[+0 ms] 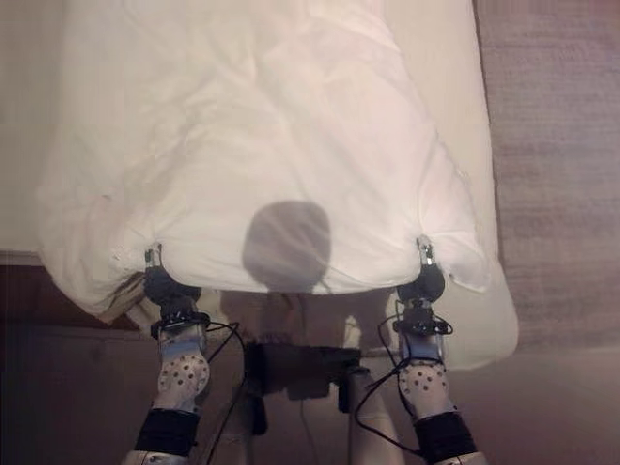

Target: Make the bed

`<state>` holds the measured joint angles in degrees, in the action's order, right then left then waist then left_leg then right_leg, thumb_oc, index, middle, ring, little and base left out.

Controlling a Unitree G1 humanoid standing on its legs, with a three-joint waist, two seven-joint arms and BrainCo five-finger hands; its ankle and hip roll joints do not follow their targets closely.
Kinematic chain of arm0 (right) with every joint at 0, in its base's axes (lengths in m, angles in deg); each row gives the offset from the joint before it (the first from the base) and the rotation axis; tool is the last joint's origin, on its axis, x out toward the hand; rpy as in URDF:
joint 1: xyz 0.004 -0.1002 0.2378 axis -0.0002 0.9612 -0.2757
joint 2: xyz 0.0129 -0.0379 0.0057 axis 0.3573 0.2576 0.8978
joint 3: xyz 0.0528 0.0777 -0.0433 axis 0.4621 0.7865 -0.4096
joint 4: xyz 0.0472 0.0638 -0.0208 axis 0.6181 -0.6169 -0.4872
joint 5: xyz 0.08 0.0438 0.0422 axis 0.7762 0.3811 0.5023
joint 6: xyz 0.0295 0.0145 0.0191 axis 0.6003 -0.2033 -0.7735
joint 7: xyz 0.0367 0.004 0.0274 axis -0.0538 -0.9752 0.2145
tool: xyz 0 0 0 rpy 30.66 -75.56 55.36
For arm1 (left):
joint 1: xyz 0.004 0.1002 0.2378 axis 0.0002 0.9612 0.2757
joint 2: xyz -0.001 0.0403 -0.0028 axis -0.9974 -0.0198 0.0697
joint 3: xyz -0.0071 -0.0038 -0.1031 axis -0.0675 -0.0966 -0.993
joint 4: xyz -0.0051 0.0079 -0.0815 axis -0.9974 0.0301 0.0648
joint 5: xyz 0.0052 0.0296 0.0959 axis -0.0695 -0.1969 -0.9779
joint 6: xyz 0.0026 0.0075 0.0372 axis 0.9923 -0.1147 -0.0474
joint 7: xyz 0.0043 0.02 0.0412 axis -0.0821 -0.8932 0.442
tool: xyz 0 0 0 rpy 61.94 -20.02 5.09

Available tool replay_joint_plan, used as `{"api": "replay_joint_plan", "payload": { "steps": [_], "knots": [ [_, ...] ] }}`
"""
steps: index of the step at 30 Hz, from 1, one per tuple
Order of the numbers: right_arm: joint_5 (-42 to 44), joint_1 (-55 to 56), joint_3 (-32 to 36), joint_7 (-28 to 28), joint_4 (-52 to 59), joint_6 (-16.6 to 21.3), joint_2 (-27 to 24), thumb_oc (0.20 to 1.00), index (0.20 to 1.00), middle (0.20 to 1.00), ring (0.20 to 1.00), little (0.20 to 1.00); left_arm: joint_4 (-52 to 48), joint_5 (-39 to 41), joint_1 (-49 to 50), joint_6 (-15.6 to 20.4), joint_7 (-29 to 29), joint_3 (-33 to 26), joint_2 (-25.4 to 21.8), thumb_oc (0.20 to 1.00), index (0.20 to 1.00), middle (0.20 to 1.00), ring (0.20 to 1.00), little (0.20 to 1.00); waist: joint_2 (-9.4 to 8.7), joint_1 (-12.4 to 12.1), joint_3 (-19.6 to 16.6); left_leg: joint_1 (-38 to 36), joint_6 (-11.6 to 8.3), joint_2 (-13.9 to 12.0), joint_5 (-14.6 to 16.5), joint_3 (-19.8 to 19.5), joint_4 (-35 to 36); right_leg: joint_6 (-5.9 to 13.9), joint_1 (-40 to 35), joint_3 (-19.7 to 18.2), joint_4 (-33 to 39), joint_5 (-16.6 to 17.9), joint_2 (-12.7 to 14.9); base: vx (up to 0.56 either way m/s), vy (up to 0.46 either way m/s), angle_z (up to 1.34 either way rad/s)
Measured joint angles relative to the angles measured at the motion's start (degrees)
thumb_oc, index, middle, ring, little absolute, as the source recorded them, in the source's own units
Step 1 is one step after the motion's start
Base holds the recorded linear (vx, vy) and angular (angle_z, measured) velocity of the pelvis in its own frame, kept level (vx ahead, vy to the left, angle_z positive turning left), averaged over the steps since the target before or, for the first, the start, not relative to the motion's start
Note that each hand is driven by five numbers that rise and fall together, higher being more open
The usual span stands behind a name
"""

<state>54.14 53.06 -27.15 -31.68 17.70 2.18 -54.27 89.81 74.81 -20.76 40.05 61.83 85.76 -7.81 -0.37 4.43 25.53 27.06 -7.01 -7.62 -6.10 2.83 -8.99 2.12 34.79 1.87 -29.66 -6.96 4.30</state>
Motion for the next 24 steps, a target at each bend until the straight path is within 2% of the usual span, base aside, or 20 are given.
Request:
{"api": "replay_joint_plan", "payload": {
  "steps": [1,2,3,4,5,7,9,11,12,13,14,15,16,17,18,19,20,21,22,24],
  "knots": [
    [0.00,0.50,0.18,-0.01,-0.01,0.12,-0.05,0.200,0.200,0.200,0.200,0.200,-0.81,-0.01,0.28,0.00,-0.12,0.26,0.01,0.200,0.200,0.200,0.200,0.200,-0.05,0.01,-0.03,-0.33,0.04,0.32,-0.30,0.08,0.57,-0.21,0.00,0.02,0.11,-0.13,0.00,-0.01,0.112,0.14],
    [-0.02,1.09,0.03,-0.23,-0.59,0.38,0.12,0.200,0.200,0.200,0.200,0.200,-1.76,0.03,0.69,0.00,-0.27,0.60,-0.14,0.200,0.200,0.200,0.200,0.200,-0.22,-0.98,-0.12,-0.72,-0.76,-0.68,0.35,-0.86,1.61,-1.35,-0.05,0.07,-0.07,-0.15,0.10,-0.03,0.184,0.02],
    [-0.04,1.10,-0.08,-0.51,-1.27,0.49,0.46,0.200,0.200,0.200,0.200,0.200,-2.50,0.06,0.89,0.05,-0.27,0.54,-0.20,0.200,0.200,0.200,0.200,0.200,-0.54,-1.17,-0.30,-1.04,-0.79,-0.68,0.75,-1.03,2.19,-1.59,-0.05,-0.01,0.12,0.05,-0.16,-0.02,0.230,0.02],
    [-0.07,1.08,0.01,-1.18,-2.78,0.68,0.89,0.200,0.200,0.200,0.200,0.200,-2.95,0.11,0.67,0.15,-0.28,0.52,-0.81,0.200,0.200,0.200,0.200,0.200,-0.77,-1.94,-0.40,-1.07,-0.59,-0.98,1.45,-3.70,1.62,-2.44,-0.25,0.38,0.39,0.66,0.41,-0.03,0.443,0.01],
    [-0.02,0.91,0.24,-2.13,-4.27,1.05,1.02,0.200,0.200,0.200,0.200,0.200,-3.72,0.25,0.35,0.01,-0.28,1.26,-1.77,0.200,0.200,0.200,0.200,0.200,-1.10,-2.19,-0.53,-1.33,-0.44,-2.99,2.09,-6.45,0.08,-2.55,-0.38,0.92,0.47,0.94,0.64,-0.01,0.355,0.10],
    [0.00,1.11,1.10,-3.50,-5.52,1.36,0.84,0.200,0.200,0.200,0.200,0.200,-4.14,0.26,-0.19,-0.10,-0.41,2.82,-1.60,0.200,0.200,0.200,0.200,0.200,-1.09,-1.81,-0.64,-2.74,-1.39,-6.63,2.75,-6.76,1.52,-2.00,-0.53,1.69,0.16,0.83,1.47,-0.01,0.379,0.20],
    [0.01,1.00,1.24,-4.34,-6.26,1.63,1.27,0.200,0.200,0.200,0.200,0.200,-4.23,0.24,-0.16,-0.14,-0.68,3.04,-1.08,0.200,0.200,0.200,0.200,0.200,-0.80,-1.66,-0.72,-4.31,-1.83,-8.83,2.65,-8.00,3.15,-1.00,-0.59,1.58,0.03,1.12,1.77,-0.03,0.511,0.09],
    [0.00,0.35,2.10,-5.71,-6.11,2.20,1.18,0.200,0.200,0.200,0.200,0.200,-4.23,0.19,-1.11,-0.73,-0.68,4.74,-2.61,0.200,0.200,0.200,0.200,0.200,-0.75,-1.81,-0.78,-4.91,-2.35,-7.22,3.09,-10.14,4.75,1.18,-0.05,1.43,1.40,2.57,2.91,-0.04,0.559,0.12],
    [0.02,0.38,2.82,-6.37,-6.07,2.46,0.98,0.200,0.200,0.200,0.200,0.200,-4.31,0.15,-2.34,-1.19,-0.70,6.42,-4.04,0.200,0.200,0.200,0.200,0.200,-0.97,-1.65,-0.89,-3.40,-5.09,-4.94,3.65,-9.90,2.09,3.03,0.58,0.39,2.48,3.63,4.76,-0.01,0.456,0.33],
    [0.03,0.10,3.52,-6.86,-5.61,2.63,0.60,0.200,0.200,0.200,0.200,0.200,-3.71,0.21,-2.73,-1.21,-0.63,7.68,-4.45,0.200,0.200,0.200,0.200,0.200,-0.96,-1.24,-0.88,-0.97,-4.72,-2.64,3.80,-9.66,-1.23,4.54,0.36,0.16,3.72,4.72,6.69,0.08,0.741,0.49],
    [0.04,0.61,4.40,-7.45,-6.00,2.77,0.33,0.200,0.200,0.200,0.200,0.200,-3.32,0.19,-2.61,-1.60,-0.62,9.21,-4.85,0.200,0.200,0.200,0.200,0.200,-0.94,-0.42,-0.86,0.31,-4.31,0.83,4.91,-8.70,-3.90,6.86,-0.47,-1.87,5.70,5.93,9.32,0.18,0.912,0.67],
    [0.08,1.37,4.83,-7.81,-6.20,2.68,0.72,0.200,0.200,0.200,0.200,0.200,-2.56,0.19,-2.49,-1.69,-0.57,10.83,-5.07,0.200,0.200,0.200,0.200,0.200,-0.69,0.39,-0.81,2.30,-1.24,4.40,6.74,-6.18,-9.55,8.88,-3.14,-2.60,9.59,7.55,12.76,0.23,1.091,0.48],
    [0.08,2.50,5.07,-7.93,-6.39,2.54,0.64,0.200,0.200,0.200,0.200,0.200,-1.78,-0.42,-1.82,-2.21,-0.65,12.28,-5.37,0.200,0.200,0.200,0.200,0.200,-0.56,0.30,-0.92,2.79,2.83,7.67,10.42,-6.27,-13.29,8.82,-5.94,-4.27,13.84,10.07,15.10,0.15,0.622,0.18],
    [0.08,2.74,5.29,-7.93,-6.60,2.47,1.02,0.200,0.200,0.200,0.200,0.200,-1.13,-0.46,-1.45,-2.72,-0.69,12.37,-5.59,0.200,0.200,0.200,0.200,0.200,-0.55,0.53,-0.95,2.56,3.42,8.03,10.98,-4.72,-14.18,7.46,-7.22,-5.19,15.54,11.01,15.63,0.09,0.512,-0.14],
    [0.07,3.85,4.81,-7.81,-6.48,2.08,1.88,0.200,0.200,0.200,0.200,0.200,-0.64,-0.41,-0.53,-2.82,-0.67,12.36,-5.66,0.200,0.200,0.200,0.200,0.200,0.02,0.89,-1.37,3.43,4.99,9.38,12.48,-3.76,-17.34,5.20,-9.09,-5.86,17.94,12.57,16.00,0.04,0.320,-0.29],
    [0.06,5.06,4.36,-7.72,-6.46,1.71,2.96,0.200,0.200,0.200,0.200,0.200,-0.41,-0.90,0.22,-2.86,-0.64,12.22,-6.90,0.200,0.200,0.200,0.200,0.200,0.06,0.58,-1.50,4.07,6.90,10.64,14.14,-2.85,-19.75,4.02,-9.03,-5.79,17.53,12.76,15.52,0.03,0.474,-0.29],
    [0.07,4.78,4.04,-7.69,-6.45,1.43,3.43,0.200,0.200,0.200,0.200,0.200,0.10,-1.70,0.78,-2.96,-0.64,11.46,-7.04,0.200,0.200,0.200,0.200,0.200,0.18,0.50,-1.54,4.15,6.84,9.97,14.00,-2.65,-19.94,4.85,-8.16,-6.01,16.79,12.18,15.24,-0.04,0.237,-0.39],
    [0.04,5.88,3.19,-7.61,-6.15,0.73,3.74,0.200,0.200,0.200,0.200,0.200,0.32,-2.36,2.07,-3.44,-0.27,10.86,-7.77,0.200,0.200,0.200,0.200,0.200,0.78,0.84,-1.84,4.59,8.82,10.78,14.18,-1.42,-19.95,6.21,-7.14,-5.24,14.44,11.02,11.77,-0.10,0.403,-0.66],
    [-0.11,5.65,1.60,-7.58,-5.46,-0.11,3.44,0.200,0.200,0.200,0.200,0.200,0.19,-2.61,3.19,-3.45,0.09,9.00,-7.92,0.200,0.200,0.200,0.200,0.200,1.04,-0.21,-1.72,4.58,8.70,9.93,12.78,-2.61,-17.99,5.56,-1.70,-6.97,4.60,4.49,5.52,-0.09,0.243,-0.62],
    [-0.60,5.83,1.20,-7.41,-5.44,-0.32,3.34,0.200,0.200,0.200,0.200,0.200,0.17,-2.61,3.67,-3.60,1.20,8.20,-7.65,0.200,0.200,0.200,0.200,0.200,0.89,0.68,-1.76,3.95,9.72,10.70,10.51,-1.70,-14.78,5.48,1.66,-4.39,-3.43,-0.64,-1.08,-0.04,0.132,-0.11]
  ]
}}
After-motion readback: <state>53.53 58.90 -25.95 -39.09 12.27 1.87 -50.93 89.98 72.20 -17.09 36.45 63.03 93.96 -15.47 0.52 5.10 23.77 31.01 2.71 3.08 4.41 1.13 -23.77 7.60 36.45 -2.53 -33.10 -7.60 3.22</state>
